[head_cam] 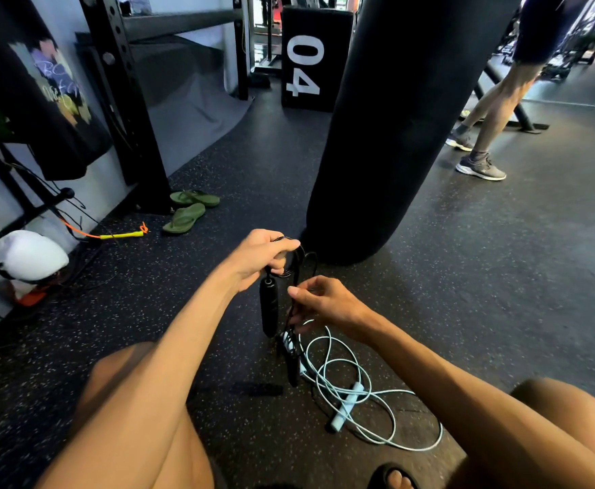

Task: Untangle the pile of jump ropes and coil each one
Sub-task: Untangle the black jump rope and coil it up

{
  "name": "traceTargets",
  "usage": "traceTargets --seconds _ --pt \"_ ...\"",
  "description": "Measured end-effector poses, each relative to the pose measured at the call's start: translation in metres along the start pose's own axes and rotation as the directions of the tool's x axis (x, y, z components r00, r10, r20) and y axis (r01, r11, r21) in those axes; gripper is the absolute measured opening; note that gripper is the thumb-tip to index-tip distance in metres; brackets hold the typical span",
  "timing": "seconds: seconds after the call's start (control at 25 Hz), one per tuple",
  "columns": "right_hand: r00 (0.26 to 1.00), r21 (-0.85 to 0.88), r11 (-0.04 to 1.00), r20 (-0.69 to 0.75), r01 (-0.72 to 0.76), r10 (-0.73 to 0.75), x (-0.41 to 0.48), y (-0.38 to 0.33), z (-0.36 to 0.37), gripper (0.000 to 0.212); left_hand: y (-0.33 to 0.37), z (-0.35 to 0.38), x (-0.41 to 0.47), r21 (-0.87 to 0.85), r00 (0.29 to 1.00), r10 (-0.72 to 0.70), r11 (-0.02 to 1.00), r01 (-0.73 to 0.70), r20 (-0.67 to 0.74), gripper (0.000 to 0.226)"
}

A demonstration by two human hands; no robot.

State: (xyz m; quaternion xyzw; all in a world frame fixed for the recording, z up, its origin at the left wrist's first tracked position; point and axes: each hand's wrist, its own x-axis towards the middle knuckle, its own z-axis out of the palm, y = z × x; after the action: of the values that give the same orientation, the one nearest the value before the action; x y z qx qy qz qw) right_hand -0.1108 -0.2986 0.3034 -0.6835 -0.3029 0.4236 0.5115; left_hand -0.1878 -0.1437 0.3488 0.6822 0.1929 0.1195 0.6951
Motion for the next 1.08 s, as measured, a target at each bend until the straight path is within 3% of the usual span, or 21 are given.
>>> traceTargets --seconds 0.08,0.16,0.28,0.4,0.48,0.6,0.72,0.88,0.96,1.08 --pt "1.000 -0.067 0.997 -0.010 -0.027 0.027 0.002 0.004 0.007 0.024 -0.001 0.006 0.002 -0.023 1.000 0.003 1.000 -0.003 -0.004 0.039" --pt "0.995 0.011 0.997 -0.063 -0.071 0.071 0.006 0.008 0.011 0.010 -0.004 0.011 0.005 -0.010 0.999 0.005 1.000 -0.005 -0.039 0.039" --pt "0.969 -0.040 0.997 -0.243 -0.061 0.050 0.017 0.017 -0.013 0.029 -0.012 -0.001 0.014 -0.025 0.981 0.011 1.000 -0.016 -0.195 0.037" --pt "0.874 -0.258 0.957 -0.487 -0.134 -0.008 0.028 0.034 -0.063 0.039 -0.026 -0.024 0.022 -0.031 0.929 -0.012 1.000 0.000 -0.369 0.044" --pt "0.790 -0.256 0.949 -0.612 -0.181 -0.014 0.031 0.044 -0.092 0.035 -0.037 -0.039 0.028 -0.050 0.885 -0.038 0.999 0.017 -0.465 0.043" --pt "0.606 -0.039 0.973 -0.788 -0.226 0.109 0.031 0.067 -0.150 0.032 -0.046 -0.075 0.034 -0.114 0.767 -0.068 0.993 -0.007 -0.638 0.036" --pt "0.432 0.133 0.955 -0.869 -0.267 0.242 0.022 0.088 -0.210 0.036 -0.039 -0.116 0.029 -0.184 0.578 -0.105 0.980 -0.080 -0.809 0.032" --pt "0.351 0.248 0.959 -0.894 -0.133 0.280 -0.003 0.075 -0.218 0.018 -0.038 -0.128 0.022 -0.122 0.391 -0.097 0.992 -0.039 -0.915 0.026" --pt "0.205 0.275 0.942 -0.928 -0.191 0.312 -0.008 0.074 -0.217 0.026 -0.041 -0.130 0.023 -0.121 0.328 -0.099 0.991 -0.049 -0.939 0.017" --pt "0.186 0.203 0.940 -0.948 -0.275 0.259 -0.018 0.066 -0.205 0.035 -0.044 -0.141 0.022 -0.168 0.266 -0.138 0.981 -0.092 -0.954 0.033"
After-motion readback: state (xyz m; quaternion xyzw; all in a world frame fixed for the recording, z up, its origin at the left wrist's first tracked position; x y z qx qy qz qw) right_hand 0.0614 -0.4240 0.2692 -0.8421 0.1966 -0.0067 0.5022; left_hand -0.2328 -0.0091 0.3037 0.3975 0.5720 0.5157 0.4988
